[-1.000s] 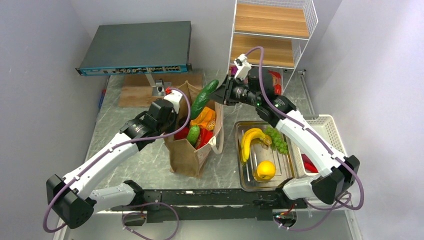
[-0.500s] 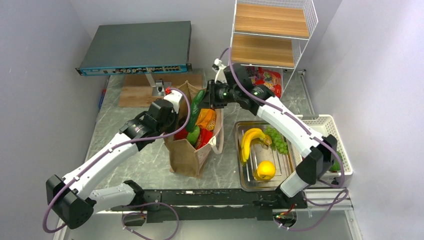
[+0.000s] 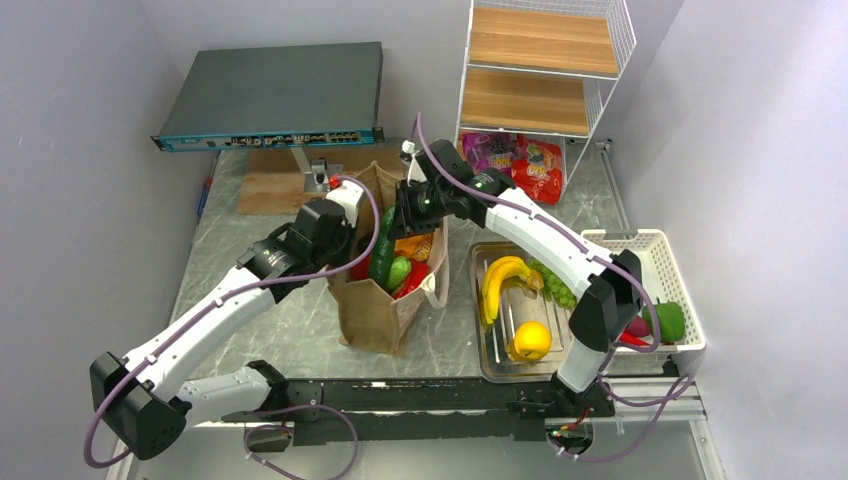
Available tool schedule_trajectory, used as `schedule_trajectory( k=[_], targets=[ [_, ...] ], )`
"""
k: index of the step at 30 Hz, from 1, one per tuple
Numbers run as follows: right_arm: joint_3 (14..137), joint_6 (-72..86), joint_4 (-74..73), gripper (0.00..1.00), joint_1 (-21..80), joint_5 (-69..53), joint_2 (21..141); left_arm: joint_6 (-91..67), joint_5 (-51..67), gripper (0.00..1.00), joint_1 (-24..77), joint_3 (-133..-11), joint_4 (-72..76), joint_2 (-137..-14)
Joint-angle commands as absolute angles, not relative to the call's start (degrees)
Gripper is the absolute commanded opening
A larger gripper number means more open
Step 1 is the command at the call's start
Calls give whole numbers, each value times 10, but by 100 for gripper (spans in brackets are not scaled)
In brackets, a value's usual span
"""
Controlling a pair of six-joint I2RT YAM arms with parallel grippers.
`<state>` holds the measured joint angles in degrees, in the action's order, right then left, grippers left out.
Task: Place the food into the grocery bag and tie it
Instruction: Place the fake vegetable into the grocery bag.
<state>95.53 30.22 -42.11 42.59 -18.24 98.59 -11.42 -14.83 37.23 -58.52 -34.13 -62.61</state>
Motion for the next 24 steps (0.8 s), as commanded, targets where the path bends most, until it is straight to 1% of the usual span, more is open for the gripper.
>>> schedule_trajectory(
  k=[1,4,5,6,7,8,9,12,14,16,18,19,22,24],
  targets=[
    [972,300,-451,7,429,-166,994,-109,-144,0,376,-600,-340,-617],
    [972,307,-449,40,429,-170,992,-110,-144,0,376,-600,-340,-616],
    [971,311,-446,50,429,-169,988,-110,-145,0,376,-600,-340,-616],
    [974,316,-444,62,428,-165,985,-110,-145,0,376,-600,-340,-616],
    [976,319,-445,87,429,-160,982,-110,-145,0,376,-600,-340,-616],
    [979,323,-446,98,429,-155,979,-110,-145,0,376,-600,-341,-616],
    [984,325,-448,100,429,-149,976,-110,-145,0,376,-599,-340,-615],
    [997,344,-447,100,429,-137,964,-109,-148,0,375,-599,-340,-614],
    [996,379,-418,100,429,-149,946,-109,-151,0,376,-599,-341,-615],
    [969,428,-326,100,429,-192,909,-109,-152,0,376,-601,-342,-616],
    [914,509,-206,100,429,-224,862,-108,-154,0,376,-600,-342,-615],
    [865,549,-136,100,430,-229,838,-108,-156,0,376,-600,-342,-614],
    [745,666,69,100,436,-188,761,-107,-161,0,376,-600,-342,-615],
    [677,697,208,100,437,-172,724,-107,-162,0,376,-601,-342,-617]
  ],
)
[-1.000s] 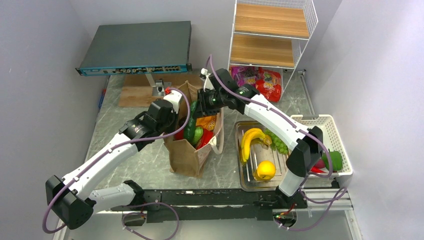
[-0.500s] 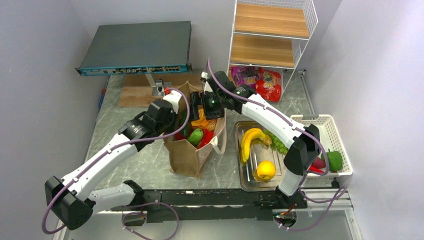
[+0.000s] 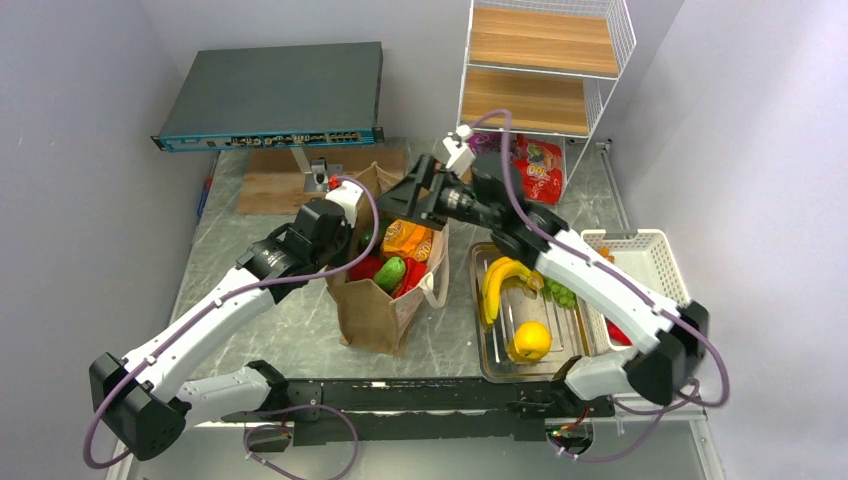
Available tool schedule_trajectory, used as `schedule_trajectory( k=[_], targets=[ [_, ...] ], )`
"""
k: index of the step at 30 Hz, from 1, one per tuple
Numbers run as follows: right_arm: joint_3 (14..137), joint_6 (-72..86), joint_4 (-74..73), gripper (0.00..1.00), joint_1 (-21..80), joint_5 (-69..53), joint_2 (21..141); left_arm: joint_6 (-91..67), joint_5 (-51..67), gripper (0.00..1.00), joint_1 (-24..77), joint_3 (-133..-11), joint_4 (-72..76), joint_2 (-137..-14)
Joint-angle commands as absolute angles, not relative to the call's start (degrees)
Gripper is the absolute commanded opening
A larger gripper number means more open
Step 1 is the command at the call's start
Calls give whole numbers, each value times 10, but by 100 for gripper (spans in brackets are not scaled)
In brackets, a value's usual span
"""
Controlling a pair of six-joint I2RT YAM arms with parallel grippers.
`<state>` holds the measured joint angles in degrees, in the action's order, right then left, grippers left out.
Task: Place the food into the grocery bag and tie it
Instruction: Place the fake vegetable into the grocery bag.
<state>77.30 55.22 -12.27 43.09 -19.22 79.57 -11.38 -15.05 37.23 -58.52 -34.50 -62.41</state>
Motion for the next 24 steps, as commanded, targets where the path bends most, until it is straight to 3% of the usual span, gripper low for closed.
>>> schedule_trajectory(
  k=[1,12,24],
  targets=[
    [662,704,259,100,438,-178,720,-107,-161,0,376,-601,-342,-618],
    [650,828,350,100,439,-144,736,-106,-165,0,376,-602,-343,-621],
    [665,843,427,100,445,-160,743,-105,-164,0,375,-602,-343,-623]
  ],
)
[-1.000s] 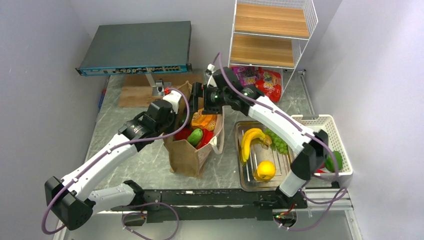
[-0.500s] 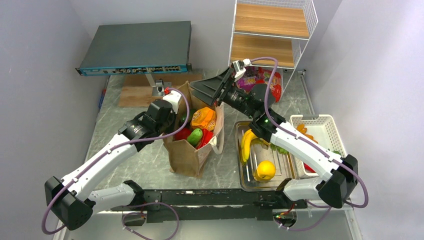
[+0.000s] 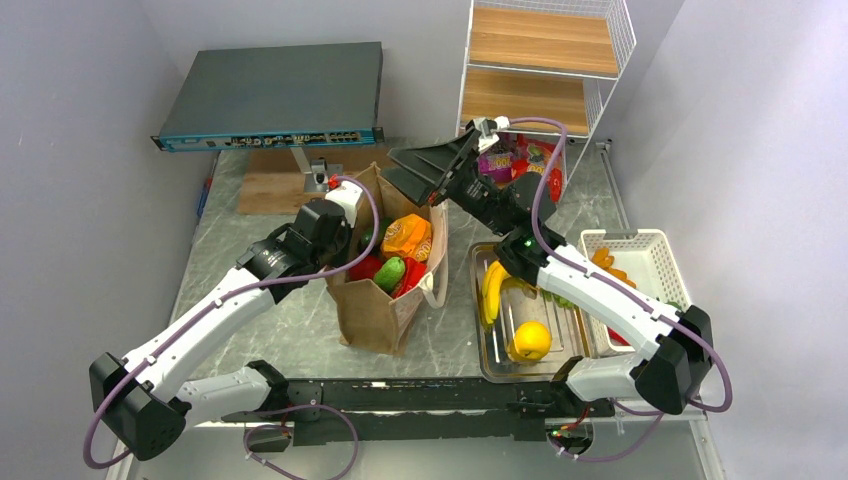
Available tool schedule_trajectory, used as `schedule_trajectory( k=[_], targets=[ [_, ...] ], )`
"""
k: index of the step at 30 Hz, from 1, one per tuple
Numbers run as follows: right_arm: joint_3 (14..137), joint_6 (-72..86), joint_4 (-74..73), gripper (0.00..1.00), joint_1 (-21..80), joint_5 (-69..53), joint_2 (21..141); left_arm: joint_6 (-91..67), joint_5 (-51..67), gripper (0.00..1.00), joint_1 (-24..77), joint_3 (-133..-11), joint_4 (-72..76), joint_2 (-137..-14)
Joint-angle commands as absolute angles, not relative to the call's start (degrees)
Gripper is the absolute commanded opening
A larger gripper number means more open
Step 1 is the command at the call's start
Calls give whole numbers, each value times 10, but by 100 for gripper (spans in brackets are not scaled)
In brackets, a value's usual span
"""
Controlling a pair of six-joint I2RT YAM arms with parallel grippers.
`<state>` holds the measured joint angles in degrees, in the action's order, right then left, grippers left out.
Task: Place the food into the grocery bag and tie it
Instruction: Place the fake vegetable into the grocery bag.
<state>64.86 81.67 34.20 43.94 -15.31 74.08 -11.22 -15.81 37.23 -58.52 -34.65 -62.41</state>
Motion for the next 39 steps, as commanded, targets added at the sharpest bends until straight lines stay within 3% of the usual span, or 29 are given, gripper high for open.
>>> schedule_trajectory(
  k=[1,26,31,39],
  targets=[
    [662,852,438,100,445,-162,746,-105,-165,0,375,-602,-343,-623],
    [657,823,416,100,442,-186,747,-104,-166,0,376,-603,-344,-624],
    [655,792,299,100,413,-202,733,-104,-163,0,376,-601,-341,-618],
    [683,647,10,100,375,-90,644,-105,-161,0,376,-601,-341,-614]
  ],
)
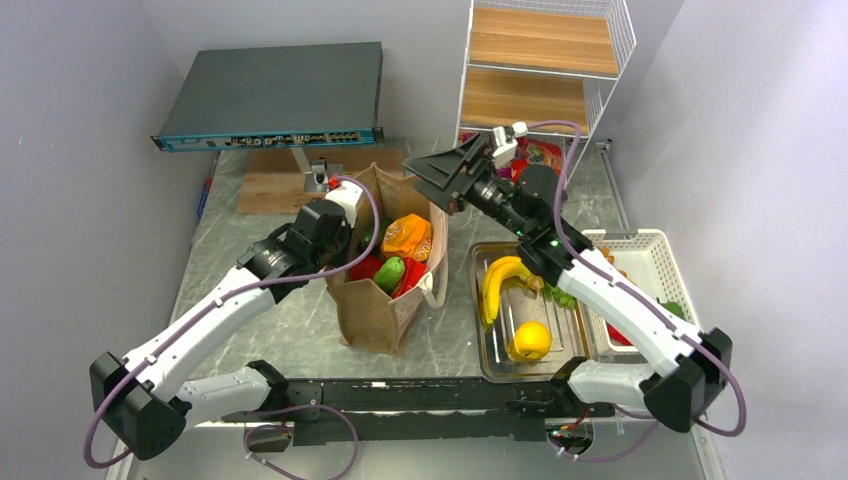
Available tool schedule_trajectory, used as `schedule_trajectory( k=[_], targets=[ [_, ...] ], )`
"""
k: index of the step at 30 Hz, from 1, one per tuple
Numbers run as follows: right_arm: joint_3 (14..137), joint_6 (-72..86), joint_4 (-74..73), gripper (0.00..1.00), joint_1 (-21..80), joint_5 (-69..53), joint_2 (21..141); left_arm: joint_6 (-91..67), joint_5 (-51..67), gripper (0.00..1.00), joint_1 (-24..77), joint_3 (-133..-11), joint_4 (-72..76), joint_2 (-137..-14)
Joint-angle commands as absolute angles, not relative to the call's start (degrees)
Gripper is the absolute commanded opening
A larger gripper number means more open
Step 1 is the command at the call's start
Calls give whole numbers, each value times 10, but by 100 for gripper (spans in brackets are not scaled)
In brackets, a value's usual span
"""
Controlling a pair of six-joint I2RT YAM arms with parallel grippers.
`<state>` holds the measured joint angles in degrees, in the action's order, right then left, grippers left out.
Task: Place the food into the grocery bag and tie it
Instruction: Place the fake vegetable into the grocery bag, then tie the grocery bag at the center of the board.
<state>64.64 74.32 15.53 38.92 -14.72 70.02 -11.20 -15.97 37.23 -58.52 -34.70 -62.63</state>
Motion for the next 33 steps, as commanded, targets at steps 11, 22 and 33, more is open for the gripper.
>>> schedule_trajectory(
  k=[11,22,33],
  targets=[
    [551,601,-214,100,241,-17,536,-106,-163,0,375,-601,-343,-613],
    [439,605,-164,98,193,-201,586,-106,-164,0,376,-599,-342,-612],
    [395,573,-79,95,248,-296,645,-105,-163,0,376,-601,-342,-613]
  ],
)
